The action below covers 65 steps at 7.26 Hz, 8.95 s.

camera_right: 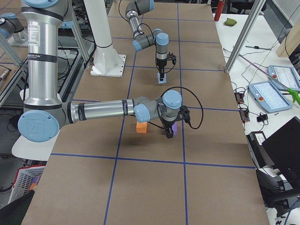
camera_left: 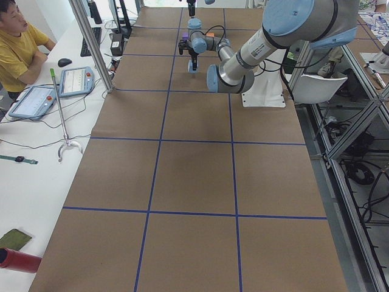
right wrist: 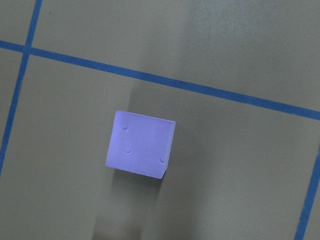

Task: Place blue block between orange and purple blocks
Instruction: 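Lift the light blue cube and carry it with the left gripper toward the table center, then release the light blue cube at center while the right gripper approaches it, then lower the right gripper onto the light blue cube and grasp it, then carry the light blue cube with the right gripper between the purple and orange cubes, then open the right gripper and withdraw it while the left arm retracts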

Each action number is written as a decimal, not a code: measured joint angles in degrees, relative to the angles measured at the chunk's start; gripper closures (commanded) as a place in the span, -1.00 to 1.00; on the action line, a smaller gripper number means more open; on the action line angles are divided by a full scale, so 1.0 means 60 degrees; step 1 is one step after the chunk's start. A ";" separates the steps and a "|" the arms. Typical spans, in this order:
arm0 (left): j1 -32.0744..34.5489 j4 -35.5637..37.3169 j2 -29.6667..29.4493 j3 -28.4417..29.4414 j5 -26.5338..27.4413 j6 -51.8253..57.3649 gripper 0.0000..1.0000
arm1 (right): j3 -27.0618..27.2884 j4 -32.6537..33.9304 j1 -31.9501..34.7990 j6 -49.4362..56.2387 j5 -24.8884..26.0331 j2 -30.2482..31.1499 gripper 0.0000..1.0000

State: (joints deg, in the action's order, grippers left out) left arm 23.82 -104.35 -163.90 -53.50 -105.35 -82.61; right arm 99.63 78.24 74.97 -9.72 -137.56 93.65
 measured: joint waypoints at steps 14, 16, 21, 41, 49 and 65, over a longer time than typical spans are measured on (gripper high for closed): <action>0.3207 0.1966 0.5198 -0.6440 -0.2268 0.2171 -1.00 | 0.0360 0.0033 -0.5188 -0.7285 0.3182 -0.4007 -0.98; 0.3275 0.1907 0.5538 -0.6496 -0.2301 0.2432 -1.00 | 0.0261 0.0017 -0.6133 -0.7955 0.4042 -0.4347 -0.98; 0.3268 0.1607 0.5833 -0.6496 -0.2291 0.2459 -1.00 | 0.0016 0.0015 -0.6749 -0.8263 0.4641 -0.4638 -0.95; 0.3165 0.1601 0.5950 -0.6757 -0.2247 0.1909 -1.00 | 0.1002 -0.1669 -0.3582 -0.6409 0.3047 0.0738 1.00; 0.3150 0.1601 0.6000 -0.6771 -0.2219 0.1899 -1.00 | -0.0589 -0.3278 -0.3580 -0.6449 0.3008 0.0350 1.00; 0.3944 0.1661 0.8324 -0.8923 -0.2305 0.3894 -1.00 | 0.0950 -0.0967 -0.0237 -0.2340 0.1140 0.0898 -1.00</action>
State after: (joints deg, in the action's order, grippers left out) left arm 47.48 -94.38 -113.95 -107.03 -119.18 -59.25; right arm 105.33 72.44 73.54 -23.76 -130.72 99.04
